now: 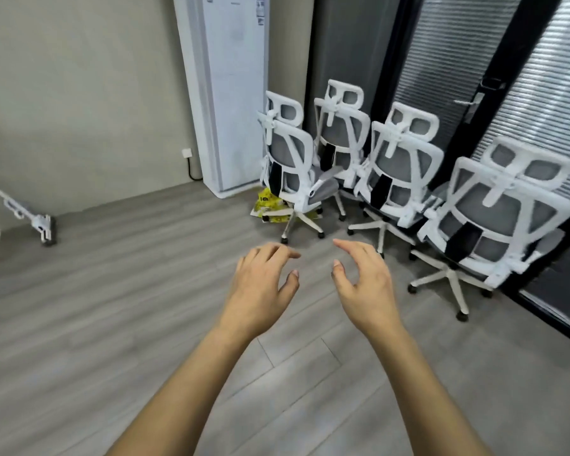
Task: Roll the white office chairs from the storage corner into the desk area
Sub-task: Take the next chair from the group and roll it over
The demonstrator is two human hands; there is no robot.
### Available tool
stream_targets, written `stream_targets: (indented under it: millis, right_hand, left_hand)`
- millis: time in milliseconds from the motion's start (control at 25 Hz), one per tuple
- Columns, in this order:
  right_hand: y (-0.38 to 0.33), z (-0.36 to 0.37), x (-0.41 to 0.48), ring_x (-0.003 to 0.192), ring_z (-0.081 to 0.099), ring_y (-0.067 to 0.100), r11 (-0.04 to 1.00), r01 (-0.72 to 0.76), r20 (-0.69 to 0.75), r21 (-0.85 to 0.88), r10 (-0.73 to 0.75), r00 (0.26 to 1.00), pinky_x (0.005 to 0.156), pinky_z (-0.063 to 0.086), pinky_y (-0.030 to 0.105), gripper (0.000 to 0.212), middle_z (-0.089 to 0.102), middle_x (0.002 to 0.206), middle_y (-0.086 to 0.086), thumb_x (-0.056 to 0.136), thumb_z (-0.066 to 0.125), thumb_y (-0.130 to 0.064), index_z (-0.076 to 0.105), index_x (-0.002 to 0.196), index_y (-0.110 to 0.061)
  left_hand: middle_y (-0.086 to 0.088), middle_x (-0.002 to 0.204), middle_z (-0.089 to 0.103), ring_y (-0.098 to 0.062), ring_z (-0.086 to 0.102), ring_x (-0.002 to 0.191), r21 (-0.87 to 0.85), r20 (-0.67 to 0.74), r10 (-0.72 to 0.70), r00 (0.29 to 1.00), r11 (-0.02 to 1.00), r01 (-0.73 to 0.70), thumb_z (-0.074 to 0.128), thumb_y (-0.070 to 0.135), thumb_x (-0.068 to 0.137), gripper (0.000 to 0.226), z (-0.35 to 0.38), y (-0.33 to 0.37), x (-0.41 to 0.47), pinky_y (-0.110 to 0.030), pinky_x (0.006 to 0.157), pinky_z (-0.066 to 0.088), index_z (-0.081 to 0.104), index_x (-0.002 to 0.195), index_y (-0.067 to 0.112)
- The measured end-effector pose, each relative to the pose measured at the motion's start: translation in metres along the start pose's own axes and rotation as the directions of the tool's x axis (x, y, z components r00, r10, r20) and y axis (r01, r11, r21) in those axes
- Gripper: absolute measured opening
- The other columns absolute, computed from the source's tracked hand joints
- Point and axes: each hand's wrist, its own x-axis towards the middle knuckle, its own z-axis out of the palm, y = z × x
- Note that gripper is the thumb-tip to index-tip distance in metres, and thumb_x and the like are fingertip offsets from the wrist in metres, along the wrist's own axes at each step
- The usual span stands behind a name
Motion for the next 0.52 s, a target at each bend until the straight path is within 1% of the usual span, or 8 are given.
stream_targets:
  millis: [80,200,400,520]
  right_hand:
    - [0.016,0.032,0.072,0.120,0.053,0.009,1.000,-0.018,0.005,0.011,0.018,1.000,0.105,0.044,0.041,0.038,0.057,0.126,-0.015,0.094,0.052,-0.033,0.059,0.131,-0.032]
    - [0.045,0.078,0.173,0.121,0.053,0.009,1.000,-0.003,-0.006,0.012,0.003,1.000,0.104,0.044,0.043,0.038,0.059,0.126,-0.014,0.094,0.053,-0.031,0.059,0.131,-0.030]
    - [0.121,0.179,0.356,0.115,0.057,0.012,0.998,-0.025,-0.015,0.066,0.026,1.000,0.100,0.047,0.044,0.036,0.060,0.122,-0.015,0.092,0.053,-0.033,0.061,0.127,-0.032]
    - [0.153,0.239,0.476,0.110,0.057,0.009,0.995,-0.039,-0.011,0.091,0.040,0.999,0.098,0.047,0.043,0.034,0.060,0.117,-0.015,0.093,0.059,-0.025,0.063,0.127,-0.031]
  left_hand:
    - [0.010,0.122,0.056,-0.016,0.050,0.110,-0.005,0.008,0.000,1.000,1.000,0.000,0.049,0.036,0.097,0.027,0.011,-0.041,0.072,-0.038,0.095,0.041,0.057,0.121,0.030]
    - [0.010,0.119,0.057,-0.017,0.051,0.107,-0.001,0.010,-0.006,1.000,1.000,0.006,0.045,0.039,0.093,0.031,0.029,-0.099,0.168,-0.039,0.092,0.041,0.059,0.119,0.029]
    - [0.011,0.120,0.057,-0.018,0.049,0.108,0.032,0.021,-0.040,0.999,0.999,0.039,0.043,0.039,0.093,0.030,0.070,-0.214,0.344,-0.041,0.094,0.040,0.058,0.118,0.032]
    - [0.011,0.120,0.057,-0.019,0.050,0.108,0.036,0.026,-0.074,0.997,0.997,0.073,0.043,0.040,0.093,0.031,0.087,-0.278,0.450,-0.042,0.095,0.040,0.058,0.118,0.032]
